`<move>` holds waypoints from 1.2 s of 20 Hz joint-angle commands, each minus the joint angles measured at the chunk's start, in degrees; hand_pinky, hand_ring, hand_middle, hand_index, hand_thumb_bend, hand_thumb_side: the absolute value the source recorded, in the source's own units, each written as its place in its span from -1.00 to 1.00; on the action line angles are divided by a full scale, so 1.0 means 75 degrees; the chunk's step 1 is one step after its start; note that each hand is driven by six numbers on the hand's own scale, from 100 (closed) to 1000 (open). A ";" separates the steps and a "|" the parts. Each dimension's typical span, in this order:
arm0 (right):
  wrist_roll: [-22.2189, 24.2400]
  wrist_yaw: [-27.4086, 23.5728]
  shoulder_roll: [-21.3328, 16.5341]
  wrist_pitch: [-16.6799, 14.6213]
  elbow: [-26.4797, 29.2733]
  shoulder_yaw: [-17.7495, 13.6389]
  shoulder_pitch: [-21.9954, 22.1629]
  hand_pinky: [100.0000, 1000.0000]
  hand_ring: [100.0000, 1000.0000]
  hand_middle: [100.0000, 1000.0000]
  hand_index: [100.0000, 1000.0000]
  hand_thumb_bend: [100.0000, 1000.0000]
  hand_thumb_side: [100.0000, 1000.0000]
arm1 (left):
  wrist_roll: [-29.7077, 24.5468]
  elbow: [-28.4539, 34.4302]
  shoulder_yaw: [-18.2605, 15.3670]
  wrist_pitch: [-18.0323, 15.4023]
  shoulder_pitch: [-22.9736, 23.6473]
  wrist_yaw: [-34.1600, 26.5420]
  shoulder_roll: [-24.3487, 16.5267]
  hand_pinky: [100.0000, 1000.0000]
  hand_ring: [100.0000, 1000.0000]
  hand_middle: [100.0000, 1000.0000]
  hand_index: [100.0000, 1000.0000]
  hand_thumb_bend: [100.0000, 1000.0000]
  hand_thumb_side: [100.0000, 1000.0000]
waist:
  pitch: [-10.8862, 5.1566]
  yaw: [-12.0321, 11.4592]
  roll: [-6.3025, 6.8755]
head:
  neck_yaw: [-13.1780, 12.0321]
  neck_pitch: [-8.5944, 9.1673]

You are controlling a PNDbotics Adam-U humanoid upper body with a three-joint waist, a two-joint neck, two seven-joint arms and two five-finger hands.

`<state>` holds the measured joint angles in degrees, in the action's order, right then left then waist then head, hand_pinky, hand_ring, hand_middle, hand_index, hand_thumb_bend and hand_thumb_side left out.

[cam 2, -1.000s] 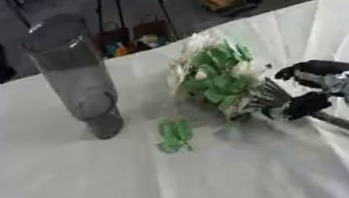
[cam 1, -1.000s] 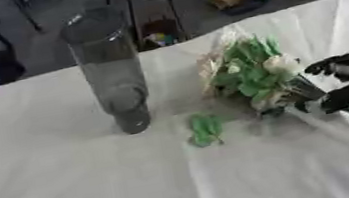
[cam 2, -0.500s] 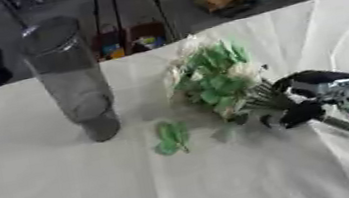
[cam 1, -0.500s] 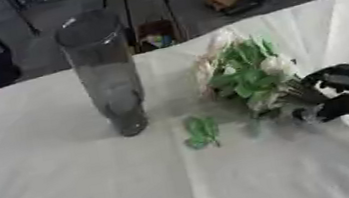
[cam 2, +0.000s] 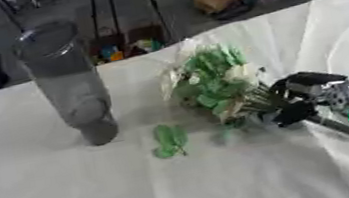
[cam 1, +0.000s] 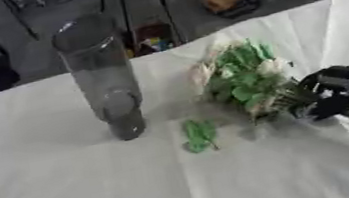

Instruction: Arrange flowers into the vase.

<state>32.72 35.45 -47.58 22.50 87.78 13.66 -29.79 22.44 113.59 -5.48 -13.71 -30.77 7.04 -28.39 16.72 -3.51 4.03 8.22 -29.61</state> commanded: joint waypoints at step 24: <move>0.0004 0.0484 0.0214 -0.0225 -0.0877 0.0373 -0.0372 -0.28 -0.21 -0.20 0.25 -0.72 0.04 | -0.0004 0.0134 0.0031 0.0005 -0.0092 -0.0122 -0.0073 0.66 0.97 0.84 0.88 -0.95 1.00 | -0.0044 -0.0042 0.0000 | 0.0134 0.0152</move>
<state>32.59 38.94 -46.48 20.69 82.98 14.97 -33.31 22.42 113.59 -5.18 -13.71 -30.77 6.28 -28.20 16.94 -3.70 3.91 9.01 -29.10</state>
